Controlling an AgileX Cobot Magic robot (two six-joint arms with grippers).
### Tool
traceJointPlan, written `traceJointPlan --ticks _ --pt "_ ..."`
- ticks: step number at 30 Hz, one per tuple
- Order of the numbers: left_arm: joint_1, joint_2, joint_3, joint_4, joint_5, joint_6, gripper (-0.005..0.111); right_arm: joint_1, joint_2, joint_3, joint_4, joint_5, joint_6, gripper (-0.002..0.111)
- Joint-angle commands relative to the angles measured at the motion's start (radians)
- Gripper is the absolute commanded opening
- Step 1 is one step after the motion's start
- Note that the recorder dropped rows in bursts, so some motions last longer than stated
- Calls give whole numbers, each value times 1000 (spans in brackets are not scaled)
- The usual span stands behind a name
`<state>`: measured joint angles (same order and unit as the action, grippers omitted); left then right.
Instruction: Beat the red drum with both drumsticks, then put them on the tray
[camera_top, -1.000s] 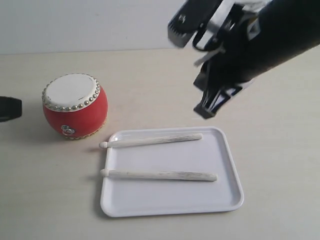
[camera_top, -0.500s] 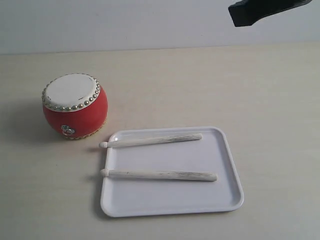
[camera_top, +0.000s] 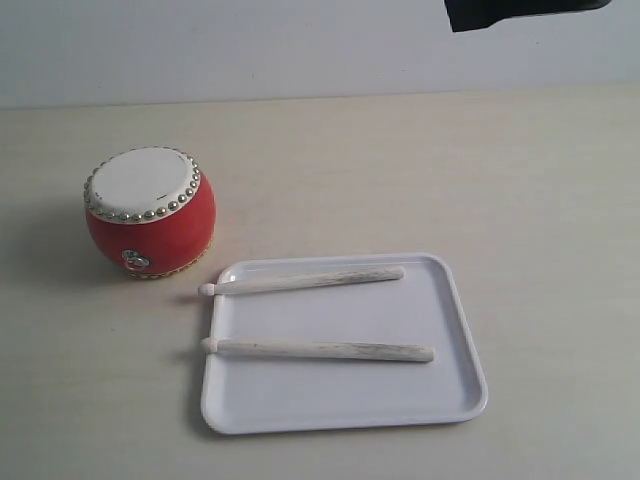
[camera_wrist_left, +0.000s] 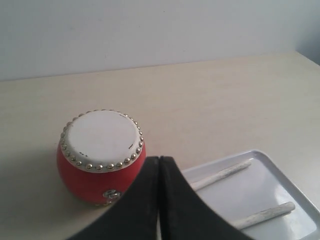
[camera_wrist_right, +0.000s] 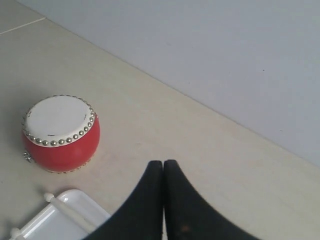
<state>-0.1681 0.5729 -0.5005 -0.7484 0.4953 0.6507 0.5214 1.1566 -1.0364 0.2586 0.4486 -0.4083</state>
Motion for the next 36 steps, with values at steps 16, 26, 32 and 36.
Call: traceJointPlan --ticks 16,26,32,36 --pt "6 -556 40 27 -12 3 0 -6 -4 2 4 -18 1 0" --pt "9 -573 125 615 -14 -614 0 -6 -4 2 4 -18 1 0" --pt "9 -573 273 979 -117 -1011 0 -6 -4 2 4 -18 1 0" --pt "9 -573 354 979 -117 -1006 0 -6 -4 2 4 -18 1 0"
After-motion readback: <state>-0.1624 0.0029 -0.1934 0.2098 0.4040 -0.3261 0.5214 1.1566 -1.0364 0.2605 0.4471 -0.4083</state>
